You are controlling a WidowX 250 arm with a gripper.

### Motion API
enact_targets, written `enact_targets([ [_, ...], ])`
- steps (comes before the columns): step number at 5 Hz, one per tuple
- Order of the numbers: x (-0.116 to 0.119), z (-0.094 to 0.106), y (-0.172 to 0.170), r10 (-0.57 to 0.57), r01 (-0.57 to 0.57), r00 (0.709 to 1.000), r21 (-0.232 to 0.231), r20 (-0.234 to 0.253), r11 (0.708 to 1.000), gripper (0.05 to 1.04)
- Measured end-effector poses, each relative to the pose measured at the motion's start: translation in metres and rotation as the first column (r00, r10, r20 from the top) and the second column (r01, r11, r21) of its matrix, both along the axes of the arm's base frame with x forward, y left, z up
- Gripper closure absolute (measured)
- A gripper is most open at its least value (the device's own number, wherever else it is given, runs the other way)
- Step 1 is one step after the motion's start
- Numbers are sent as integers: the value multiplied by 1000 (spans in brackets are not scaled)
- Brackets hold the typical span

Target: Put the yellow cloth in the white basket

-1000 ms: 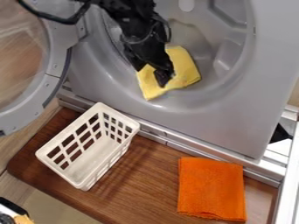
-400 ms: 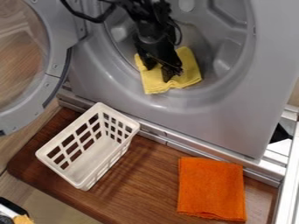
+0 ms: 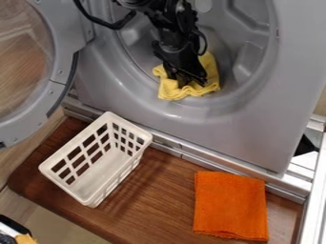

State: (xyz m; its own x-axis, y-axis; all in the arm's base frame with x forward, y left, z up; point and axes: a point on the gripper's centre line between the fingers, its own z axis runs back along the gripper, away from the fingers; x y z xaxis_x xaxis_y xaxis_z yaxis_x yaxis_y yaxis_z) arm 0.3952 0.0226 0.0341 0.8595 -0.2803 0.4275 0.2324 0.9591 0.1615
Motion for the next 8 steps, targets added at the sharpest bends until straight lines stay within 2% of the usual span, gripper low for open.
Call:
enact_targets([
  [1, -3, -1, -1, -7, 7, 1000, -3, -14, 1000, 1003],
  [2, -12, 3, -4, -17, 17, 1000, -7, -23, 1000, 1015],
  [4, -40, 28, -14, -68, 65, 995, -38, -79, 997, 1015],
  [6, -105, 42, -14, 5, -10, 996, -54, -94, 998, 1015],
  [7, -131, 40, -7, 56, -62, 993, -52, -104, 997, 1015],
  [8, -156, 26, 14, 135, -143, 987, -80, -91, 986, 1015],
])
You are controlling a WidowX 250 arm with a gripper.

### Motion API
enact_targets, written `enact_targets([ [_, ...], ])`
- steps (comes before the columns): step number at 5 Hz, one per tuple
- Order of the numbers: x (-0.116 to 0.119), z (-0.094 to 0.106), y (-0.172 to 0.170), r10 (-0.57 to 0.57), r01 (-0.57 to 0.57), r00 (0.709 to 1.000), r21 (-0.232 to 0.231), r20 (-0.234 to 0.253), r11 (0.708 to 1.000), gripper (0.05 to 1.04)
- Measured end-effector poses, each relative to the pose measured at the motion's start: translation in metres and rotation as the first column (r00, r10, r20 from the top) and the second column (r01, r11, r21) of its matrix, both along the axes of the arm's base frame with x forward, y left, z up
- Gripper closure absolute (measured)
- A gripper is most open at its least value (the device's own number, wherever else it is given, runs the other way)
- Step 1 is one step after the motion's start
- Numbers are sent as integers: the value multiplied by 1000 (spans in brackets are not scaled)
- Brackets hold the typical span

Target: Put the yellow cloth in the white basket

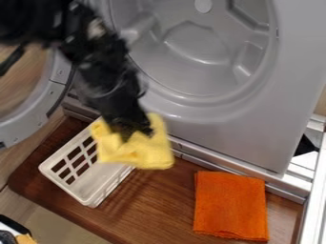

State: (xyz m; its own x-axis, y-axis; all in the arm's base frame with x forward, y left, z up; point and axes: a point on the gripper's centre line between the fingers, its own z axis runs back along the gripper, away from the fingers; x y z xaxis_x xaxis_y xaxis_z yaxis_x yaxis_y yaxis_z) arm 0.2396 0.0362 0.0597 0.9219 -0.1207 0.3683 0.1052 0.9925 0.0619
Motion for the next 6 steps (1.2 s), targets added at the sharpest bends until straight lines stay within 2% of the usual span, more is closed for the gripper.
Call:
enact_targets([
  [1, -7, -11, 20, 47, -47, 999, -13, 15, 999, 1015],
  [3, 0, -36, 51, 74, -76, 997, -52, -36, 996, 1015],
  [5, 12, -64, 65, 48, -55, 991, -53, -128, 997, 1015],
  [6, 16, -85, 60, 22, -35, 984, -69, -178, 997, 1015],
])
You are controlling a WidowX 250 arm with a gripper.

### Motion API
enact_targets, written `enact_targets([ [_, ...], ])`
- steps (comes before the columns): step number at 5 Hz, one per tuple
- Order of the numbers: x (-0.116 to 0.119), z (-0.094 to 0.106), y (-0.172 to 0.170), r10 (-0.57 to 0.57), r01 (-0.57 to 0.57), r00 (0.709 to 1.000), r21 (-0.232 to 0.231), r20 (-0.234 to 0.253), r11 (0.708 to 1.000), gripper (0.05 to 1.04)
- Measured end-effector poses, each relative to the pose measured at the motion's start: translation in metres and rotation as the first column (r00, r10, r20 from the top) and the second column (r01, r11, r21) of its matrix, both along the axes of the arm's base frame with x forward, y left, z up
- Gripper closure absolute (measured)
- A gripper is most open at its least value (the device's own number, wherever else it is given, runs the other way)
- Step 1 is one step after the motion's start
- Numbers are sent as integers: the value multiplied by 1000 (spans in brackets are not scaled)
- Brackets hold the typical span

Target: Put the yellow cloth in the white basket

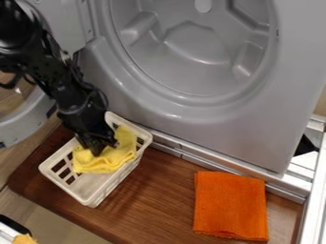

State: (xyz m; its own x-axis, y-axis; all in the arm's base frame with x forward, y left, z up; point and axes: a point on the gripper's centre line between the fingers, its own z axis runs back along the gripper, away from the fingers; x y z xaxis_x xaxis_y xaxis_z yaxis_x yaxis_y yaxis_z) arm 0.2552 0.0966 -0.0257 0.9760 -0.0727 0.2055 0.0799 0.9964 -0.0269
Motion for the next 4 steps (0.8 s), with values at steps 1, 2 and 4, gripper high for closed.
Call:
enact_targets([
  [1, 6, -20, -19, -52, 50, 997, -29, -60, 998, 1015],
  [2, 9, -31, -23, -63, 59, 994, -52, -84, 997, 991],
  [4, 13, -26, -28, -79, 74, 993, -57, -93, 996, 545],
])
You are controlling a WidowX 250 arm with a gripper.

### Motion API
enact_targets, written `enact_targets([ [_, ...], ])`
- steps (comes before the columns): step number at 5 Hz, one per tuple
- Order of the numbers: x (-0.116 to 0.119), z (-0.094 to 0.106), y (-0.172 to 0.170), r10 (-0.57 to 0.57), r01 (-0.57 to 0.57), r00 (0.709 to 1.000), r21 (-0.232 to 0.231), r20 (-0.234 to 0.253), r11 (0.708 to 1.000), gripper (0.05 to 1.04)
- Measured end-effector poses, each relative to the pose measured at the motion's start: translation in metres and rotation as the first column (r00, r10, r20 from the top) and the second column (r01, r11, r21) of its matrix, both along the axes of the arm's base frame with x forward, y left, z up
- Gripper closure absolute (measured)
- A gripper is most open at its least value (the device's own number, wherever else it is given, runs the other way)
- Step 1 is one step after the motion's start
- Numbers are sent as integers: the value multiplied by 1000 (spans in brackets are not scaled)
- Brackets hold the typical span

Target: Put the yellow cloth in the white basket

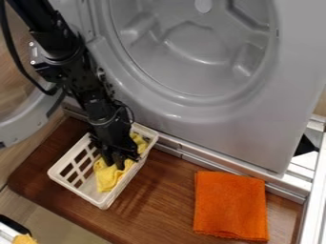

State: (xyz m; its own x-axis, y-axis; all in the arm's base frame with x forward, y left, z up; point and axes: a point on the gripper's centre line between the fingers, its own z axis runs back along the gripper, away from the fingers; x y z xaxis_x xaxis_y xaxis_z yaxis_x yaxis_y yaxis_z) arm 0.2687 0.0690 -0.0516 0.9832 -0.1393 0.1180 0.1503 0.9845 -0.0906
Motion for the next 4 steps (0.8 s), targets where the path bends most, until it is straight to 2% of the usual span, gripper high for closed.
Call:
enact_targets([
  [1, 2, 10, 0, -9, 9, 1000, 14, 10, 1000, 240],
  [2, 6, 43, -8, -43, 41, 998, 57, 48, 998, 75],
  [4, 2, 100, -29, -79, 69, 993, 112, 86, 991, 84],
])
